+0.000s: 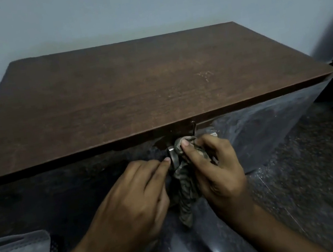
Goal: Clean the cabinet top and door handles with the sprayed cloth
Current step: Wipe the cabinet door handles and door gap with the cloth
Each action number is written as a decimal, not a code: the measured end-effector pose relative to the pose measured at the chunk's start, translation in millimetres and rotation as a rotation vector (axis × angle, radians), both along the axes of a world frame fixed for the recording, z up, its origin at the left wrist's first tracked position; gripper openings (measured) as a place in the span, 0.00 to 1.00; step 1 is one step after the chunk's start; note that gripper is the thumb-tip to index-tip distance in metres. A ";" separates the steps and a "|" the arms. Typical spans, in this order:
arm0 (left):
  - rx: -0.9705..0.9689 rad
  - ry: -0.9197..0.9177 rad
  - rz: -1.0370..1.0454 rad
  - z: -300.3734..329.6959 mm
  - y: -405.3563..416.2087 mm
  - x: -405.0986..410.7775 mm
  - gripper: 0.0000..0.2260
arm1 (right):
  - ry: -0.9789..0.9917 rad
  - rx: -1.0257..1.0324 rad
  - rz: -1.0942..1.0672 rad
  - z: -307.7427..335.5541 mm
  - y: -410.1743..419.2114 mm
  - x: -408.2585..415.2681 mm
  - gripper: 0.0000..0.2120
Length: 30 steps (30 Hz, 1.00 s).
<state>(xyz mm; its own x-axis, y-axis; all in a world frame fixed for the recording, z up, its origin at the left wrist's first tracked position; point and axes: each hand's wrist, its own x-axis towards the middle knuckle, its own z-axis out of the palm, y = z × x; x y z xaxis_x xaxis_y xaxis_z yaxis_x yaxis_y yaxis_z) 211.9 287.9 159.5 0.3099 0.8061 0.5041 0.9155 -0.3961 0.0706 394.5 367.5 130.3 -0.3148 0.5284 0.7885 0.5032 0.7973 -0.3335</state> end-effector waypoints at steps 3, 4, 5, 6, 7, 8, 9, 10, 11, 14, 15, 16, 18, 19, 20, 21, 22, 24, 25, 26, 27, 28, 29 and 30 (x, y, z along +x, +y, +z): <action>0.047 0.041 0.032 -5.4 -5.2 -1.7 0.18 | 0.017 -0.016 -0.015 -27.4 -10.7 -5.3 0.15; 0.062 0.070 0.034 -2.6 -6.7 -2.9 0.18 | 0.034 -0.030 0.001 -33.9 -13.5 -7.4 0.16; 0.078 0.105 0.036 1.3 -7.2 -5.0 0.18 | 0.053 -0.044 0.006 -36.6 -14.5 -9.7 0.16; 0.089 0.141 0.038 4.8 -7.4 -7.9 0.19 | 0.076 -0.055 -0.004 -35.6 -14.3 -12.1 0.17; 0.094 0.172 0.043 8.2 -7.5 -11.0 0.19 | 0.107 -0.055 -0.024 -31.0 -13.0 -14.5 0.16; 0.093 0.198 0.051 11.8 -8.1 -13.6 0.19 | 0.145 -0.046 -0.050 -23.5 -12.1 -16.7 0.15; 0.089 0.219 0.066 14.8 -9.5 -14.6 0.20 | 0.175 -0.031 -0.072 -16.4 -12.3 -18.4 0.14; 0.087 0.238 0.082 16.4 -10.7 -14.1 0.20 | 0.188 -0.013 -0.087 -11.5 -13.3 -19.3 0.13; 0.084 0.254 0.096 16.1 -12.3 -12.3 0.21 | 0.185 0.000 -0.096 -9.6 -14.5 -20.0 0.12; 0.051 0.260 0.139 10.4 -16.8 -4.6 0.23 | 0.149 -0.005 -0.107 -19.9 -13.6 -18.0 0.13; 0.044 0.261 0.149 7.9 -18.2 -2.1 0.24 | 0.144 -0.018 -0.110 -25.5 -14.4 -18.3 0.14; 0.040 0.261 0.156 5.7 -19.4 0.9 0.25 | 0.150 -0.028 -0.106 -28.8 -15.4 -18.8 0.14; 0.033 0.243 0.169 6.5 -23.7 5.8 0.25 | 0.191 -0.034 -0.077 -25.3 -18.6 -20.2 0.14; 0.043 0.234 0.173 9.8 -24.9 7.6 0.26 | 0.210 -0.023 -0.065 -17.9 -18.5 -21.1 0.14; 0.052 0.231 0.174 12.5 -24.8 8.5 0.26 | 0.224 -0.006 -0.068 -9.0 -16.5 -21.9 0.13; 0.059 0.237 0.179 13.1 -24.2 9.0 0.26 | 0.231 0.020 -0.085 -0.5 -13.0 -23.0 0.13; 0.062 0.238 0.189 12.1 -23.8 9.3 0.27 | 0.230 0.055 -0.101 6.5 -10.1 -23.8 0.12; 0.060 0.217 0.207 8.4 -21.1 9.5 0.26 | 0.226 0.099 -0.113 12.3 -7.9 -23.4 0.12; 0.062 0.209 0.210 6.9 -18.6 9.2 0.26 | 0.216 0.097 -0.108 10.4 -8.3 -22.6 0.13; 0.064 0.206 0.210 6.5 -15.6 8.9 0.26 | 0.199 0.083 -0.099 5.8 -9.1 -21.7 0.14; 0.069 0.204 0.206 6.7 -12.3 8.7 0.25 | 0.178 0.062 -0.095 -1.2 -9.7 -20.0 0.14; 0.082 0.198 0.207 8.0 -10.2 8.9 0.24 | 0.172 0.041 -0.083 -7.5 -11.2 -18.6 0.15; 0.104 0.184 0.211 10.0 -8.9 9.5 0.23 | 0.180 0.024 -0.069 -11.5 -12.0 -17.6 0.15; 0.123 0.163 0.210 11.1 -7.4 10.2 0.21 | 0.200 0.012 -0.065 -12.4 -11.4 -17.6 0.15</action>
<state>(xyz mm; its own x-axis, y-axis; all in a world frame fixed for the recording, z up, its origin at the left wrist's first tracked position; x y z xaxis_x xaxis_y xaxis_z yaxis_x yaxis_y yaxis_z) 222.2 280.5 170.6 0.2273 0.7971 0.5594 0.9738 -0.1928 -0.1210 376.9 356.2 117.9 -0.1166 0.5331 0.8379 0.4784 0.7695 -0.4230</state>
